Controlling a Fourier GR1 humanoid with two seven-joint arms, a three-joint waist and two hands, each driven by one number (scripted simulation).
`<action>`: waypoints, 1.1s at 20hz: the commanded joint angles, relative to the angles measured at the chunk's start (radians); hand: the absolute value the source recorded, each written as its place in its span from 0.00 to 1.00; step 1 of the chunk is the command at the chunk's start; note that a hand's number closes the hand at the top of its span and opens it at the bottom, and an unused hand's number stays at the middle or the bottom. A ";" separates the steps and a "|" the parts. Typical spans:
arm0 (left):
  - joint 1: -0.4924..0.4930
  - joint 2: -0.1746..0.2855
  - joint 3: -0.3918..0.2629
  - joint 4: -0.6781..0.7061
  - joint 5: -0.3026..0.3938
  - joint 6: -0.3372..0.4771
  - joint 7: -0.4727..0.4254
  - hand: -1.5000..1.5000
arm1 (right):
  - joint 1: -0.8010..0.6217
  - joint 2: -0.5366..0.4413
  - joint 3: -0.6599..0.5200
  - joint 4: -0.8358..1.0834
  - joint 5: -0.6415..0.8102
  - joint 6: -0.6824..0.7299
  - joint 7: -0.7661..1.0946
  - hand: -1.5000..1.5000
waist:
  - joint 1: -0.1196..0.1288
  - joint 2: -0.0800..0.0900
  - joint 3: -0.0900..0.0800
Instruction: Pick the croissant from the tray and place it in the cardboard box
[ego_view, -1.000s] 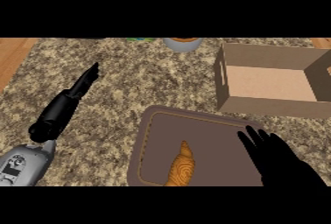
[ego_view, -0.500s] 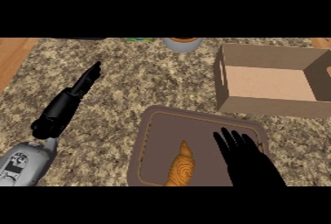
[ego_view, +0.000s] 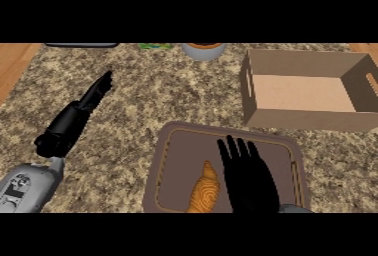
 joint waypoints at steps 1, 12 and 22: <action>0.022 -0.016 -0.006 -0.001 -0.011 0.012 -0.021 0.50 | -0.049 0.143 0.006 0.103 0.037 0.132 0.249 0.00 | -0.012 -0.004 0.002; 0.021 -0.003 0.024 -0.020 -0.002 0.002 -0.003 0.50 | -0.024 0.381 -0.020 0.342 0.195 0.192 0.248 0.00 | -0.035 -0.004 0.007; 0.052 -0.024 0.022 -0.013 -0.022 -0.004 -0.040 0.50 | 0.015 0.441 -0.050 0.403 0.224 0.183 0.248 0.00 | -0.017 0.003 0.009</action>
